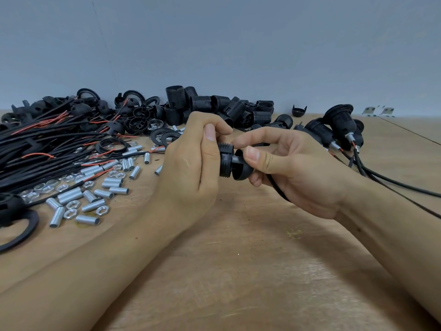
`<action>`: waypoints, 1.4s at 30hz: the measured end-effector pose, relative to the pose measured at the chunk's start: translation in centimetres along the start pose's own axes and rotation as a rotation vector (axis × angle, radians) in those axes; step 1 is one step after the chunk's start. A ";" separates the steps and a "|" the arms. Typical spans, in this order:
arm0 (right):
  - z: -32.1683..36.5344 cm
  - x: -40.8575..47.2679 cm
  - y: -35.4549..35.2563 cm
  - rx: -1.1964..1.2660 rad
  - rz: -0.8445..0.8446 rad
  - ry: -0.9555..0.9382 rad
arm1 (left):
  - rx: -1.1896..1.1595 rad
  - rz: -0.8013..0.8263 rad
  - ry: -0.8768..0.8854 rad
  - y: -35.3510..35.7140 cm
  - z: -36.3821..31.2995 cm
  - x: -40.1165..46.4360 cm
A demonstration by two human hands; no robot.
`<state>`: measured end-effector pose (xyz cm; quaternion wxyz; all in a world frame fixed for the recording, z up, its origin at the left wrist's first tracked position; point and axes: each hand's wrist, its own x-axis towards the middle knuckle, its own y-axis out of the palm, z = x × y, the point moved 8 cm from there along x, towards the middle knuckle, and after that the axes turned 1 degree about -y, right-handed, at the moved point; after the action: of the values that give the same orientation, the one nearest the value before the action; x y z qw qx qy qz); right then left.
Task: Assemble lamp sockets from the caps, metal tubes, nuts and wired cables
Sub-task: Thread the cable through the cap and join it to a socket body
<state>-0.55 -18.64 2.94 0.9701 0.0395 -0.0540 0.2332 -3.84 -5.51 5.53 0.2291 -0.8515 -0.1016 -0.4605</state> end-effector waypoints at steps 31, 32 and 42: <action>-0.6 0.5 0.3 0.047 -0.003 -0.004 | 0.080 0.016 0.067 0.0 0.3 0.5; -0.5 0.5 0.3 0.020 -0.005 -0.018 | 0.084 0.017 0.068 0.0 0.2 0.5; -0.3 0.3 0.4 0.032 -0.011 -0.003 | 0.198 0.089 0.145 0.4 -0.9 0.7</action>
<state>-0.45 -18.10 2.68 0.9705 0.0558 -0.0512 0.2289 -3.98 -6.30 6.38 0.3389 -0.7929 -0.0917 -0.4980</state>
